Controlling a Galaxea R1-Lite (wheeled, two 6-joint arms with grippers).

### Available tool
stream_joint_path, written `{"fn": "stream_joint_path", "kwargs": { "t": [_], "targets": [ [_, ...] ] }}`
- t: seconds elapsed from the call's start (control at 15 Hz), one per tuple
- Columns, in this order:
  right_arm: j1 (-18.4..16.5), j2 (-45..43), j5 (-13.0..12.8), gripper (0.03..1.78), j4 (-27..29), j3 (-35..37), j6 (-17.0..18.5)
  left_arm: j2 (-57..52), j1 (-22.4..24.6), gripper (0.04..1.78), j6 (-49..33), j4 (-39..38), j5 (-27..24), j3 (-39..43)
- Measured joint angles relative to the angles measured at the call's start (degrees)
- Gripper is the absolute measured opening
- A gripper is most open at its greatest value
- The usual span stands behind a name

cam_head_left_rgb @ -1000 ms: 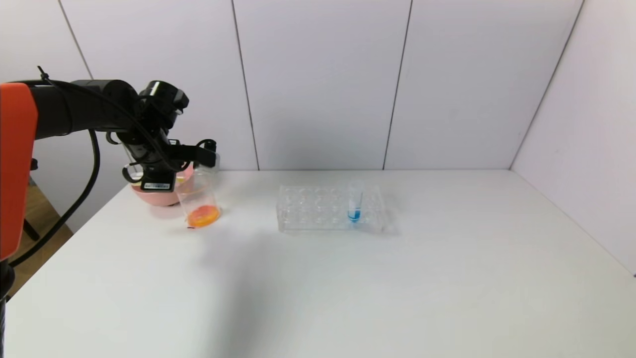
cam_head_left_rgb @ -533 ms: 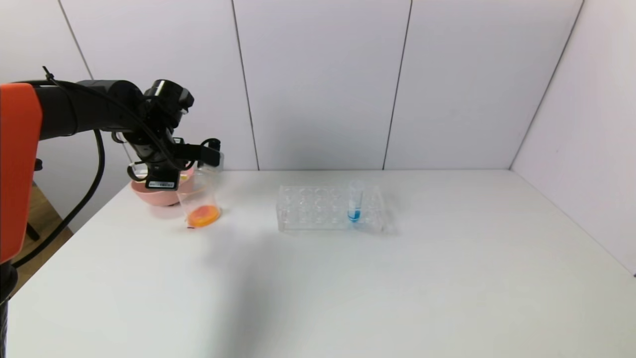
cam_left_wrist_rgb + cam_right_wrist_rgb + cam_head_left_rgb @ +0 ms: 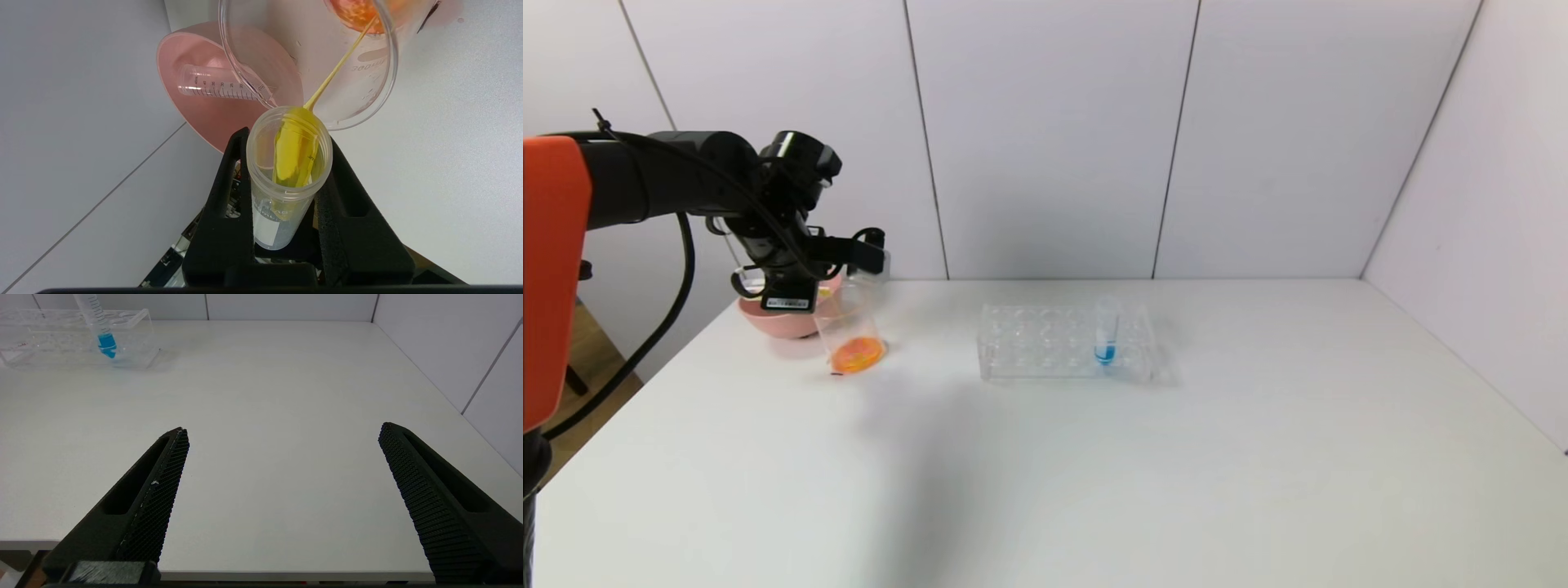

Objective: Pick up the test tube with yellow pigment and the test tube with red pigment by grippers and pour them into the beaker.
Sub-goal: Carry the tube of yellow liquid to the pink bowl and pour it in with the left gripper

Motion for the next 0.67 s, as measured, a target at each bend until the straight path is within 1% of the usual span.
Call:
{"fn": "stream_joint_path", "kwargs": {
  "t": [0.67],
  "targets": [
    [0.00, 0.00, -0.02, 1.70, 0.00, 0.00, 0.02, -0.72, -0.02, 0.45, -1.22, 0.55, 1.17, -0.44]
  ]
}}
